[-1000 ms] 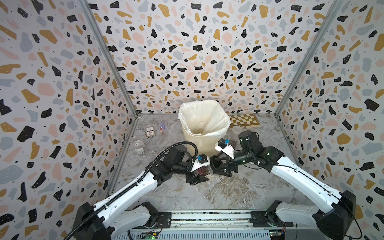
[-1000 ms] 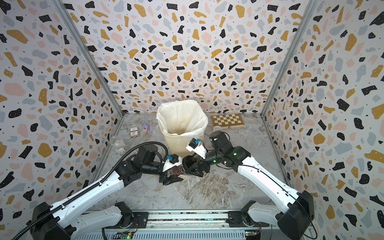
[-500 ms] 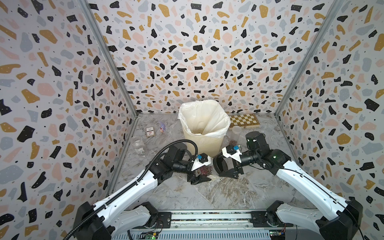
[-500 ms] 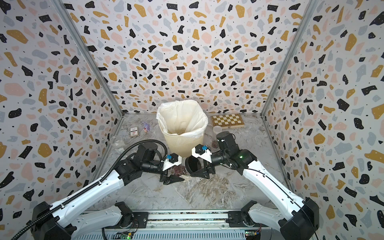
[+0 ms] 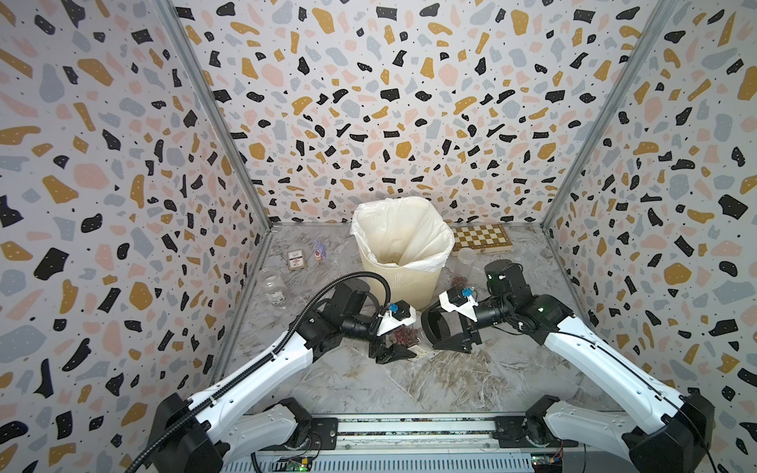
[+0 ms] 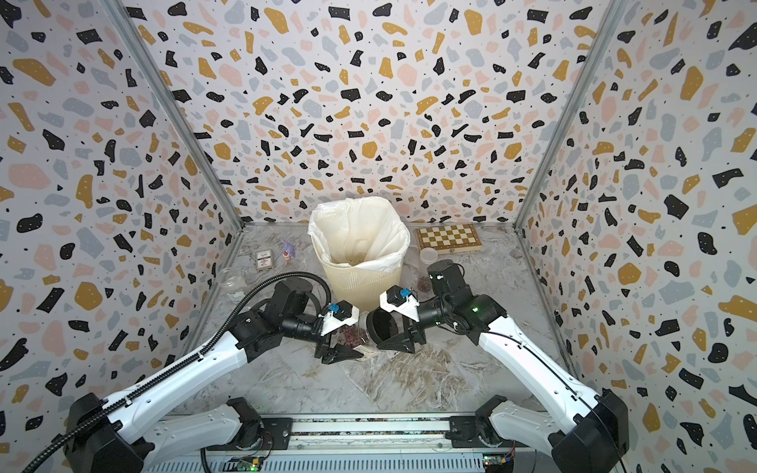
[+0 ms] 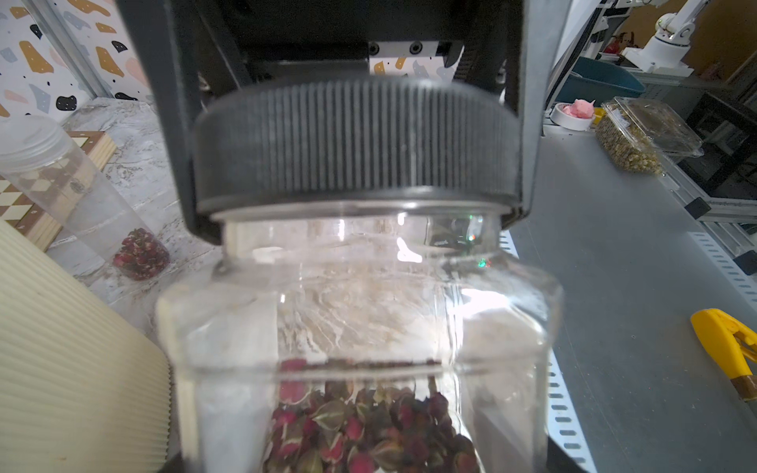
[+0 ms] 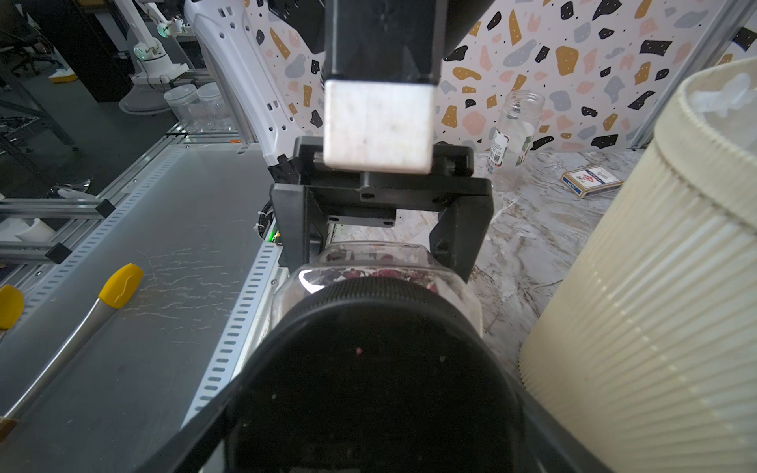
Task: Empty the moldy dried flower tea in the jars
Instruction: Unscrew the lid from the jar.
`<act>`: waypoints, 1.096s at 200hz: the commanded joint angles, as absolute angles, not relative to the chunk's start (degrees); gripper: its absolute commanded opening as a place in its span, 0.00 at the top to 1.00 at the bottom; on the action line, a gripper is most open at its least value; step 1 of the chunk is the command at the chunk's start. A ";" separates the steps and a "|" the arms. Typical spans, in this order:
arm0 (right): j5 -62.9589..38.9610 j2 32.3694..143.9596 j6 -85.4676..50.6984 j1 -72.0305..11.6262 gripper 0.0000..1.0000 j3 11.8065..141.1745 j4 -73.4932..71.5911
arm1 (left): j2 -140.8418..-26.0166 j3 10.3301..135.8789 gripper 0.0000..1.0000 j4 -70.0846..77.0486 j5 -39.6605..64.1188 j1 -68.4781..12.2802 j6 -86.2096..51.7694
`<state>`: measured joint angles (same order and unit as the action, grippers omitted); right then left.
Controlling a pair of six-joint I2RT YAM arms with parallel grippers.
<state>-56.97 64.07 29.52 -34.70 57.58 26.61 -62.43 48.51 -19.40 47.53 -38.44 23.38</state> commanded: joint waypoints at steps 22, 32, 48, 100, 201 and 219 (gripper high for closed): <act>-52.25 65.29 27.79 -36.19 0.12 60.42 25.88 | -61.49 48.30 0.35 -21.35 50.03 -37.76 21.45; -52.34 65.29 27.23 -36.40 0.09 60.64 25.92 | -61.37 48.13 0.35 -20.86 49.93 -37.78 21.24; -52.41 64.89 27.01 -36.51 0.06 60.82 25.77 | -61.30 47.73 0.35 -20.50 49.52 -37.77 21.10; -51.25 65.01 25.51 -36.84 0.00 62.65 27.22 | -60.95 46.50 0.36 -18.65 48.35 -37.79 20.79; -48.55 70.21 2.48 -36.40 0.00 70.95 30.21 | -59.21 44.73 0.37 -13.75 36.11 -37.70 20.56; -47.30 72.92 -5.74 -34.94 0.00 72.53 34.71 | -58.82 44.56 0.37 -12.88 34.01 -37.70 20.61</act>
<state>-49.67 70.32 7.55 -36.47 69.52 28.42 -60.42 45.12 -17.39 37.80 -37.93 20.82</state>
